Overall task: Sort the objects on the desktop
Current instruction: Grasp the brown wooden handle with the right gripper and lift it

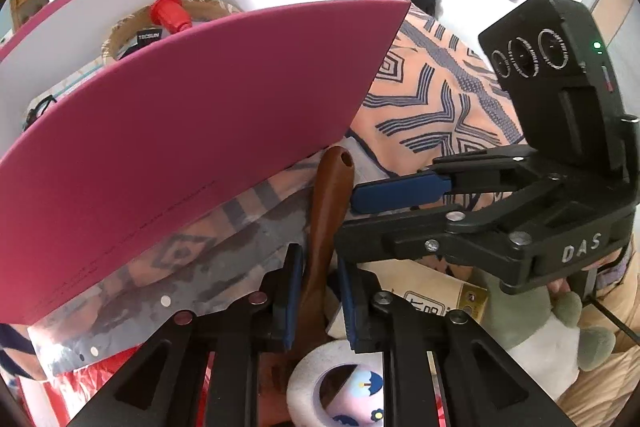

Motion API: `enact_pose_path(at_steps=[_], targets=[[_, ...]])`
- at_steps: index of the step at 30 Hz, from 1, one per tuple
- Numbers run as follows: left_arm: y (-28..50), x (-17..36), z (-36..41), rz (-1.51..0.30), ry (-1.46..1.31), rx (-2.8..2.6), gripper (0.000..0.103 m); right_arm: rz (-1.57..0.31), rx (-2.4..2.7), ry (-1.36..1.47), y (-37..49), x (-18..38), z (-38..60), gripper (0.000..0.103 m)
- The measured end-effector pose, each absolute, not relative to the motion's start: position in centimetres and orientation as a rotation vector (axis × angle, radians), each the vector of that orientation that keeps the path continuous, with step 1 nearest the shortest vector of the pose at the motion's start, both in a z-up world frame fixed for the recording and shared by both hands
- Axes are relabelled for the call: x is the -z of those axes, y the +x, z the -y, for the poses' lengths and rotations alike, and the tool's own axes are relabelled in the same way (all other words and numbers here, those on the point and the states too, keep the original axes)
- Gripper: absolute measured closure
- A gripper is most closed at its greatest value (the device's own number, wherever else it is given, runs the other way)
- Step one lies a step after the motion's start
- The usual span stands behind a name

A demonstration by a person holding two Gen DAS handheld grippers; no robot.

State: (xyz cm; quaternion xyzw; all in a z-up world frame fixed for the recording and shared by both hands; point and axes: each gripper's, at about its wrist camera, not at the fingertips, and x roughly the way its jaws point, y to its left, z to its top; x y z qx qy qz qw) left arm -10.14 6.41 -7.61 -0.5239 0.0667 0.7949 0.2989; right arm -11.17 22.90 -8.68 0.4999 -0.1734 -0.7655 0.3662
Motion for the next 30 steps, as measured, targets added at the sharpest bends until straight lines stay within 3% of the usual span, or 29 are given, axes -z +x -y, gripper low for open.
enact_pose_path(at_steps=[10, 13, 23, 24, 26, 30], targets=[[-9.7, 6.9, -5.1, -0.096, -1.372, -2.109, 0.086, 0.485, 1.945, 1.307, -11.3, 8.6, -23.1, 0.055], [-9.5, 6.8, -4.9, -0.088, -1.363, -2.115, 0.086, 0.509, 1.925, 1.307, -11.3, 8.6, -23.2, 0.050], [-9.0, 6.7, -4.1, -0.047, -1.353, -2.105, 0.085, 0.631, 1.895, 1.331, -12.1, 9.0, -24.0, 0.054], [-9.2, 6.8, -4.1, -0.044, -1.364, -2.092, 0.084, 0.623, 1.898, 1.335, -12.0, 9.0, -23.9, 0.054], [-10.0, 7.5, -4.5, -0.071, -1.401, -2.060, 0.072, 0.595, 1.904, 1.334, -11.8, 8.7, -23.7, 0.054], [-10.2, 7.4, -5.4, -0.165, -1.399, -2.042, 0.072, 0.542, 1.919, 1.336, -11.5, 8.4, -23.3, 0.054]])
